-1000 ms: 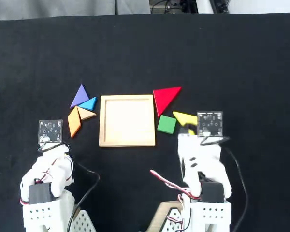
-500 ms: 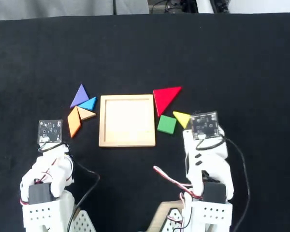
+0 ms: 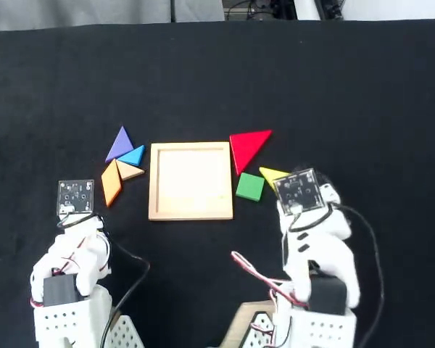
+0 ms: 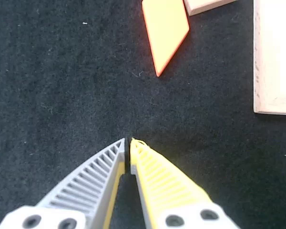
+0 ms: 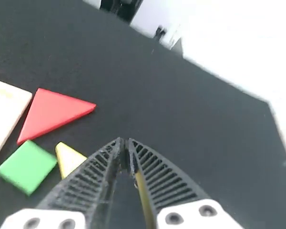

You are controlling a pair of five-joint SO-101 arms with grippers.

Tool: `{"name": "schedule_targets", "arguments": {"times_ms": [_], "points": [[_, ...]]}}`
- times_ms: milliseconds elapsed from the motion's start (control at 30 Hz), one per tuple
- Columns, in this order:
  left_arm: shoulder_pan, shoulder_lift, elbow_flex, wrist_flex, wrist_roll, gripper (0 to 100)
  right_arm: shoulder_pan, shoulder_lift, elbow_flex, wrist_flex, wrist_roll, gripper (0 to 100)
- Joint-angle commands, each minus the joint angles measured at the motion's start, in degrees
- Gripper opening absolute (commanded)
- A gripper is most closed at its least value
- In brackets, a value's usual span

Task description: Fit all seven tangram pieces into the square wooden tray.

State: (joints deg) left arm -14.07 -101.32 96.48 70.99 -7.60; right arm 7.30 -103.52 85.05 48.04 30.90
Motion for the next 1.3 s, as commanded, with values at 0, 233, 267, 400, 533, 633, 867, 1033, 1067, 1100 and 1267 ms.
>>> {"name": "schedule_targets", "arguments": {"times_ms": [0,233,267,400,533,633,867,1033,1067,1100,1267], "points": [[0.13,-0.18,1.10,0.35,-0.44,3,0.97,7.43,-13.58,3.78,3.78,1.2],[0.13,-0.18,1.10,0.35,-0.44,3,1.23,43.82,-28.44,3.52,1.05,1.2],[0.13,-0.18,1.10,0.35,-0.44,3,1.32,48.57,-30.90,3.87,-0.44,1.2],[0.13,-0.18,1.10,0.35,-0.44,3,0.97,66.33,-42.51,10.20,-3.96,1.2],[0.13,-0.18,1.10,0.35,-0.44,3,0.79,79.34,-53.85,18.46,-8.70,1.2],[0.13,-0.18,1.10,0.35,-0.44,3,-1.32,84.44,-58.77,23.56,-9.14,1.5],[0.13,-0.18,1.10,0.35,-0.44,3,-6.24,86.02,-59.21,26.20,-7.91,24.1],[0.13,-0.18,1.10,0.35,-0.44,3,-6.07,86.02,-53.76,21.01,-0.79,26.5],[0.13,-0.18,1.10,0.35,-0.44,3,-6.07,86.02,-51.82,19.69,-0.44,26.6],[0.13,-0.18,1.10,0.35,-0.44,3,-6.07,86.02,-50.07,18.29,-0.44,26.6],[0.13,-0.18,1.10,0.35,-0.44,3,-4.40,86.02,-45.23,15.21,-0.44,26.6]]}}
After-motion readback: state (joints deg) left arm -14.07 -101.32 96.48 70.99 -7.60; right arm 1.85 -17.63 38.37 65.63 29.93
